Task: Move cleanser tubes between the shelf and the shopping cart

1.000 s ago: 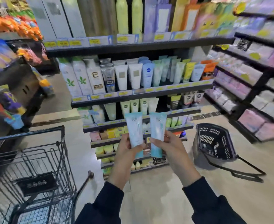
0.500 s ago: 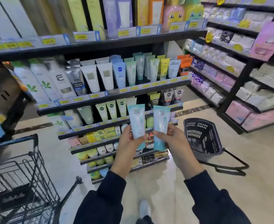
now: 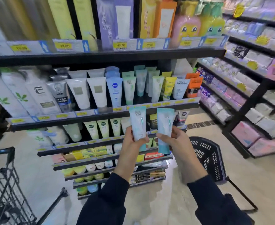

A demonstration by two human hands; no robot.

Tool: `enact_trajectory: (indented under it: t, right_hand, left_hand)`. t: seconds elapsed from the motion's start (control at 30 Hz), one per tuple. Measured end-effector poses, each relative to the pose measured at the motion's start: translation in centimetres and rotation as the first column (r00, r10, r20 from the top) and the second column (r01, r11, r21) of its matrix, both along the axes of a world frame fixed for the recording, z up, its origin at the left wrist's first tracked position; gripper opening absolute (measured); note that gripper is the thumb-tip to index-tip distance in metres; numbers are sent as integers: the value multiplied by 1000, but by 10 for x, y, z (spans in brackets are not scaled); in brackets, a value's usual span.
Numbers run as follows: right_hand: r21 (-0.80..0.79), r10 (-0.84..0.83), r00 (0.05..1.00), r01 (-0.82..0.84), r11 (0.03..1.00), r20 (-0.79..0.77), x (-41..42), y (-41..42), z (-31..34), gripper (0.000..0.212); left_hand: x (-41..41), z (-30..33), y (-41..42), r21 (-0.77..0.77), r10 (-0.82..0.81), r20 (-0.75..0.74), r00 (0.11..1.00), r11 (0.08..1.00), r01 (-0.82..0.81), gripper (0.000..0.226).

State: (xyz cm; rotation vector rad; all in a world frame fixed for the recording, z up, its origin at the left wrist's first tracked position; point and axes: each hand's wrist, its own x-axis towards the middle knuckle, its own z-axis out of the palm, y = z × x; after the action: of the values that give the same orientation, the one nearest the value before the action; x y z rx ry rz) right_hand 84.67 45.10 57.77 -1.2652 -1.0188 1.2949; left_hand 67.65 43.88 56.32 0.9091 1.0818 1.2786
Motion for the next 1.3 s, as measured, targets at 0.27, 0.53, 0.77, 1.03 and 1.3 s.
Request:
enact_trajectory:
  t: [0.27,0.53,0.77,1.03,1.3]
  right_hand:
    - [11,43,999,-43,999,-13,19,71,-1,43]
    - [-12,130,990,-131,991,-44,37,112,8,39]
    - [1,191,980,-192,981,-47,61,141,8,38]
    - [28,252,967,-252,967,-19,80,162,2,38]
    - [9,291,957,-291,957,-12,88,172,-7,44]
  left_hand:
    - [23,5,70,1,129,-86,988,992,-129,45]
    - [50,18,117,95,283,-196,939,958,-269,37]
    - [73,28,151,266,489,-273,828,866,-423,38]
    - [80,28,189,288,617,-371,694,787,-546,48]
    - [84,20,215,320,581,-616,532,802,-505,42]
